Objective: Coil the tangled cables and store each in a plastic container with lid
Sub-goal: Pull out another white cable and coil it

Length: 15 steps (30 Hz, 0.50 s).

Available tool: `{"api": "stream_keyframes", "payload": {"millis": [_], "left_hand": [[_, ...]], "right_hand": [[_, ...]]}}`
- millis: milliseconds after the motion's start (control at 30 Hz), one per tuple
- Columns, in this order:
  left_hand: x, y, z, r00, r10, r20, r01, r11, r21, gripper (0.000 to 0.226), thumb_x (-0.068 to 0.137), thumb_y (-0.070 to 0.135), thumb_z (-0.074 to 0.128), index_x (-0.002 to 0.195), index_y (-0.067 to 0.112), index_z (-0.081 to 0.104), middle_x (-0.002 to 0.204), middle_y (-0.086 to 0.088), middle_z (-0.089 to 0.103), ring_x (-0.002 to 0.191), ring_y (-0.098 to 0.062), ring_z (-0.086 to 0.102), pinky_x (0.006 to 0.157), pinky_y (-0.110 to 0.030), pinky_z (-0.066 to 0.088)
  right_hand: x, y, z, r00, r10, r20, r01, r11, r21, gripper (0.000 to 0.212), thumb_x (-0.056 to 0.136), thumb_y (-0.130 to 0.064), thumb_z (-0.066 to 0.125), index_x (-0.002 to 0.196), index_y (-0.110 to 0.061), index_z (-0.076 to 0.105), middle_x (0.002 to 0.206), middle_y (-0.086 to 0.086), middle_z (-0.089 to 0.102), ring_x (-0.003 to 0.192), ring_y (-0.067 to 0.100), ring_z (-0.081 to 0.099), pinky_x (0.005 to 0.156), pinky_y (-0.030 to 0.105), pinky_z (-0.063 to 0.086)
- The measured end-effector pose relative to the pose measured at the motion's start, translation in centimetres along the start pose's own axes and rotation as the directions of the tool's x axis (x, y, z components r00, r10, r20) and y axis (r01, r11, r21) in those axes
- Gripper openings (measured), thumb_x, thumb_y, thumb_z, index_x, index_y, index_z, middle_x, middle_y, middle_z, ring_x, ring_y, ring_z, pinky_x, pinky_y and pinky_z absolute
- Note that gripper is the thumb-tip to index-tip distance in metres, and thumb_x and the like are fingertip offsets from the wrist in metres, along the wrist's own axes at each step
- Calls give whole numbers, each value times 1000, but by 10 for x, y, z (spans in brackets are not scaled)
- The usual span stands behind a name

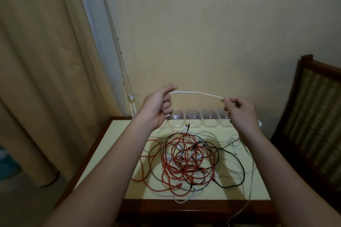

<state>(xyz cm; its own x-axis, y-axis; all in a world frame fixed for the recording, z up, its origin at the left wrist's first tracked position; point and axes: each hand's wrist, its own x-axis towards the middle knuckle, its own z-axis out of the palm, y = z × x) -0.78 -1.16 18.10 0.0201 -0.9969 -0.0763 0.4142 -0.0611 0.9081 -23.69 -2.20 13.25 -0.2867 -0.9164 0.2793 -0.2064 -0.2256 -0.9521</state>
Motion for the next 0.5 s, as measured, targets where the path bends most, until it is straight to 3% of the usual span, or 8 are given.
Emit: {"api": "stream_keyframes", "payload": {"millis": [100, 233, 300, 400, 500], "left_hand": [[-6, 9, -10, 999, -47, -5, 42, 940, -338, 30, 97, 13, 37, 109, 1, 61, 53, 6, 34, 37, -8, 22, 41, -20, 20], [-16, 8, -21, 999, -21, -30, 7, 910, -414, 21, 99, 7, 41, 102, 1, 61, 69, -1, 51, 43, -9, 39, 50, -20, 34], [-20, 3, -26, 999, -12, -49, -9, 914, -406, 18, 103, 13, 47, 94, 5, 61, 76, -1, 57, 48, -8, 47, 50, -18, 42], [-23, -6, -25, 997, 45, -65, -64, 945, -322, 14, 102, 18, 54, 103, 6, 62, 88, -1, 64, 52, -5, 48, 46, -16, 42], [-31, -17, -13, 979, 176, -102, -174, 984, 34, 26, 102, 17, 55, 128, 11, 56, 97, -4, 74, 58, -7, 57, 55, -19, 48]], "right_hand": [[-17, 9, -5, 990, 61, 129, -52, 996, -67, 16, 97, -26, 65, 86, -15, 69, 76, -2, 65, 58, 7, 45, 59, 27, 35], [-32, 12, -11, 989, -32, 143, 67, 968, -243, 16, 95, -26, 66, 81, -17, 68, 80, -2, 70, 66, 6, 55, 62, 26, 38], [-37, 10, -13, 980, -107, 170, 172, 886, -430, 23, 96, -24, 65, 74, -24, 62, 75, -6, 68, 64, 7, 56, 58, 24, 37], [-48, 7, -5, 925, -243, 291, 374, 709, -598, 25, 98, -23, 63, 73, -27, 57, 71, -3, 64, 67, 21, 57, 61, 35, 42], [-61, -4, 9, 823, -353, 445, 565, 598, -569, 20, 101, -26, 57, 82, -22, 63, 78, -4, 64, 75, 22, 58, 64, 37, 41]]}}
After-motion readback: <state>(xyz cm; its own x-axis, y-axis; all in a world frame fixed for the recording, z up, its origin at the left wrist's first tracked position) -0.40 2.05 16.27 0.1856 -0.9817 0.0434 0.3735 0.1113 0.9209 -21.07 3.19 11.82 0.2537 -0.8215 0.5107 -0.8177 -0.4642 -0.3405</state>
